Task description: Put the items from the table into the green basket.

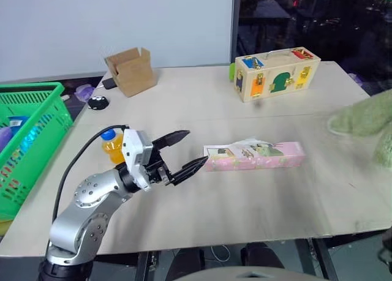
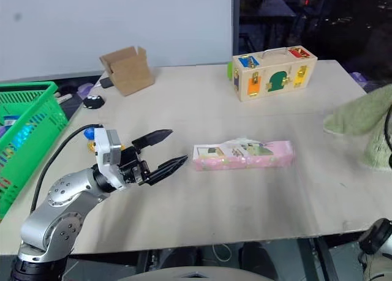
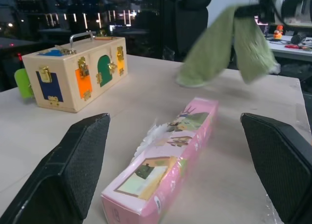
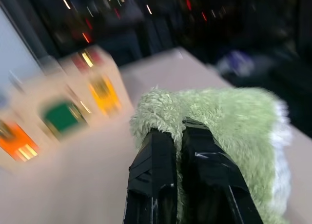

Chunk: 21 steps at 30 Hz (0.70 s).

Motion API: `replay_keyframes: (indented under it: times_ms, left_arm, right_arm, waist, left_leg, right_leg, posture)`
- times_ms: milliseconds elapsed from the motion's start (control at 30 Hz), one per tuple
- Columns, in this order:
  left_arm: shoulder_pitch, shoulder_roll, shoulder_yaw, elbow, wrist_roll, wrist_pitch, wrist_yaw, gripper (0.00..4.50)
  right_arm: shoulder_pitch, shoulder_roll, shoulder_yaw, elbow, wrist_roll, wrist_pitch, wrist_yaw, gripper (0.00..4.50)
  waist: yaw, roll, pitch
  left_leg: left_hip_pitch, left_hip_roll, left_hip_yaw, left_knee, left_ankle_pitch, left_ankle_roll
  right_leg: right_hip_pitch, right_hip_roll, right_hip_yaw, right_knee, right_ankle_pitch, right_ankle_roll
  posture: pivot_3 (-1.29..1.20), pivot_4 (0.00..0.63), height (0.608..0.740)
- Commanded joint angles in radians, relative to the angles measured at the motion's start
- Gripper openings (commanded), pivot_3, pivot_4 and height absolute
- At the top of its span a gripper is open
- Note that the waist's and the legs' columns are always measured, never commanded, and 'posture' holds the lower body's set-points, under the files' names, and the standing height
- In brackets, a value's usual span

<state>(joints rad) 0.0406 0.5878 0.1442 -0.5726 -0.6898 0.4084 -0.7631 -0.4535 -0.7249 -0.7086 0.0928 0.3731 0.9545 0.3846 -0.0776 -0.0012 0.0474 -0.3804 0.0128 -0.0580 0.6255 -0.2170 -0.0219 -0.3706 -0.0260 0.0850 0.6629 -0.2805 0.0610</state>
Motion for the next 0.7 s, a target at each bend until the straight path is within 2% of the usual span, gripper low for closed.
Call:
replay_keyframes:
  times_ms: [33, 67, 200, 300, 333, 367, 433, 533, 633, 700]
  left_arm:
    - [-0.024, 0.008, -0.010, -0.007, 0.001, -0.001, -0.009, 4.50]
    - [-0.024, 0.009, -0.014, -0.007, 0.003, 0.000, -0.010, 4.50]
    - [-0.019, 0.024, -0.015, -0.016, 0.001, 0.010, -0.015, 4.50]
    - [-0.006, 0.052, -0.008, -0.021, 0.003, 0.020, -0.027, 4.50]
    - [0.000, 0.062, -0.007, -0.021, 0.004, 0.023, -0.034, 4.50]
    - [0.005, 0.070, -0.006, -0.022, 0.000, 0.028, -0.038, 4.50]
    - [0.008, 0.083, -0.007, -0.019, -0.006, 0.035, -0.047, 4.50]
    - [0.000, 0.100, -0.013, -0.008, 0.009, 0.042, -0.051, 4.50]
    - [-0.040, 0.128, -0.044, 0.022, 0.056, 0.033, -0.071, 4.50]
    - [-0.089, 0.133, -0.065, 0.051, 0.090, 0.019, -0.075, 4.50]
  right_arm:
    - [-0.041, 0.003, 0.122, 0.207, -0.078, -0.131, -0.023, 0.03]
    - [-0.056, -0.002, 0.158, 0.293, -0.104, -0.183, -0.021, 0.03]
    - [-0.093, -0.043, 0.292, 0.545, -0.187, -0.357, 0.040, 1.49]
    - [-0.093, -0.070, 0.304, 0.562, -0.169, -0.396, 0.096, 2.76]
    - [-0.069, -0.081, 0.306, 0.523, -0.159, -0.398, 0.125, 3.29]
    - [-0.033, -0.092, 0.309, 0.474, -0.150, -0.397, 0.159, 4.04]
    - [0.055, -0.114, 0.295, 0.366, -0.123, -0.376, 0.217, 4.42]
    - [0.187, -0.135, 0.260, 0.196, -0.079, -0.370, 0.283, 4.42]
    - [0.374, -0.124, 0.172, -0.144, 0.072, -0.389, 0.445, 4.42]
    - [0.473, -0.112, 0.143, -0.317, 0.107, -0.423, 0.478, 4.42]
  waist:
    - [-0.005, 0.000, 0.000]
    - [-0.007, 0.000, 0.000]
    - [-0.003, -0.001, 0.001]
    - [0.004, 0.000, 0.001]
    - [0.008, 0.000, 0.001]
    - [0.010, 0.000, 0.001]
    - [0.014, -0.001, 0.001]
    - [0.022, -0.001, 0.001]
    - [0.030, 0.000, 0.001]
    - [0.029, 0.002, 0.000]
  left_leg:
    - [0.000, 0.000, 0.000, 0.000, 0.000, 0.000]
    - [0.000, 0.000, 0.000, 0.001, 0.000, 0.000]
    - [-0.002, -0.002, 0.000, 0.002, -0.001, 0.001]
    - [-0.002, -0.002, 0.000, 0.001, -0.002, 0.004]
    - [-0.002, -0.002, 0.000, 0.001, -0.003, 0.005]
    - [-0.003, -0.002, 0.001, 0.001, -0.003, 0.005]
    - [-0.003, -0.002, 0.000, 0.001, -0.003, 0.006]
    - [-0.003, -0.001, -0.001, 0.001, -0.004, 0.006]
    - [-0.003, -0.002, 0.000, 0.001, -0.004, 0.006]
    - [-0.002, -0.001, 0.000, 0.001, -0.004, 0.006]
  right_leg:
    - [0.000, 0.000, 0.000, 0.000, 0.000, 0.001]
    - [0.000, 0.000, 0.001, 0.000, 0.001, 0.002]
    - [0.000, 0.000, 0.003, -0.001, 0.003, 0.002]
    - [0.000, 0.000, 0.004, -0.001, 0.005, 0.003]
    - [-0.001, 0.000, 0.004, -0.001, 0.005, 0.003]
    - [-0.001, 0.000, 0.004, -0.001, 0.004, 0.004]
    - [-0.001, 0.000, 0.004, -0.002, 0.004, 0.004]
    - [-0.001, 0.000, 0.002, -0.002, 0.003, 0.006]
    - [-0.001, 0.000, 0.003, -0.002, 0.001, 0.009]
    - [0.000, 0.002, 0.004, -0.001, 0.000, 0.010]
  posture:
    - [-0.01, 0.000, 0.740]
    - [-0.01, 0.000, 0.740]
    - [0.00, 0.000, 0.740]
    - [0.03, 0.000, 0.740]
    - [0.02, 0.000, 0.740]
    - [0.02, 0.000, 0.740]
    - [0.01, 0.000, 0.740]
    - [-0.01, 0.000, 0.740]
    - [-0.04, 0.000, 0.740]
    - [-0.05, 0.000, 0.740]
